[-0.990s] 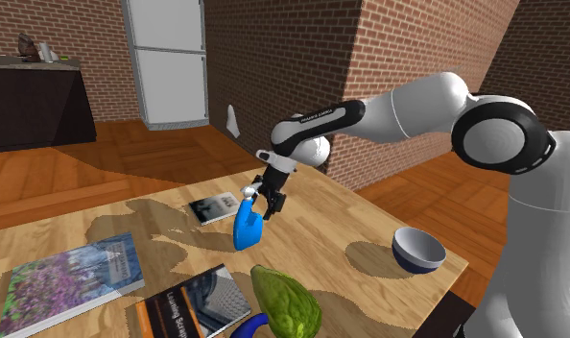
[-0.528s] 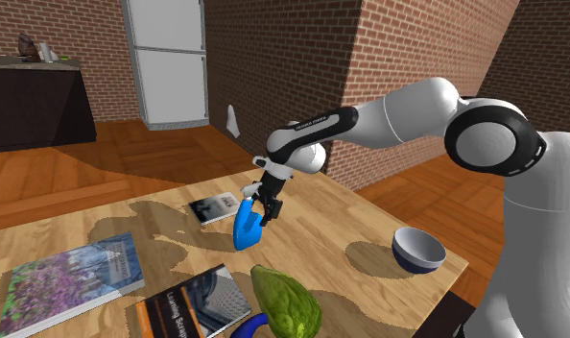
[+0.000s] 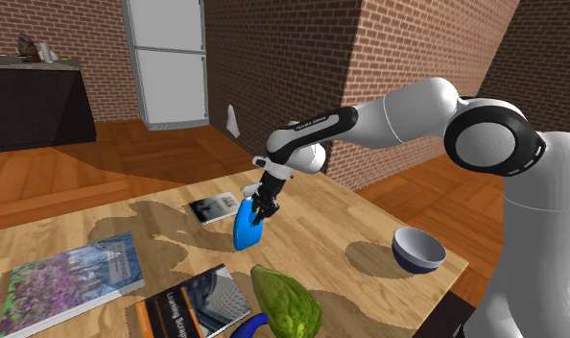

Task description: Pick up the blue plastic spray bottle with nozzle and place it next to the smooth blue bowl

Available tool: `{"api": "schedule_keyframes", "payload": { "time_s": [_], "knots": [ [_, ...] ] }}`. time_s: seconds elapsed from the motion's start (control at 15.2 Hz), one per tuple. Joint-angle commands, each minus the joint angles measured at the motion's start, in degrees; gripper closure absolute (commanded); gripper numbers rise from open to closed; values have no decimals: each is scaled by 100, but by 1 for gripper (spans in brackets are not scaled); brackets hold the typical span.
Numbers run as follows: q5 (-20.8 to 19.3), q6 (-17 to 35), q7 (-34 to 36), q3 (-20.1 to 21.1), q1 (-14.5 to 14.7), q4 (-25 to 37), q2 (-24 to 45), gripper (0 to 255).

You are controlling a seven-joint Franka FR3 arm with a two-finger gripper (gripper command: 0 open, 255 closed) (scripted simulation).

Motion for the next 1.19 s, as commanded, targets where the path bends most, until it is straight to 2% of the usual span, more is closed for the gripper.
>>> {"api": "schedule_keyframes", "payload": {
  "time_s": [0.0, 0.4, 1.12],
  "knots": [
    [0, 0, 0, 0, 0, 0, 1, 255],
    [0, 0, 0, 0, 0, 0, 1, 255],
    [-280, -571, 408, -92, 27, 235, -420, 255]
  ]
}}
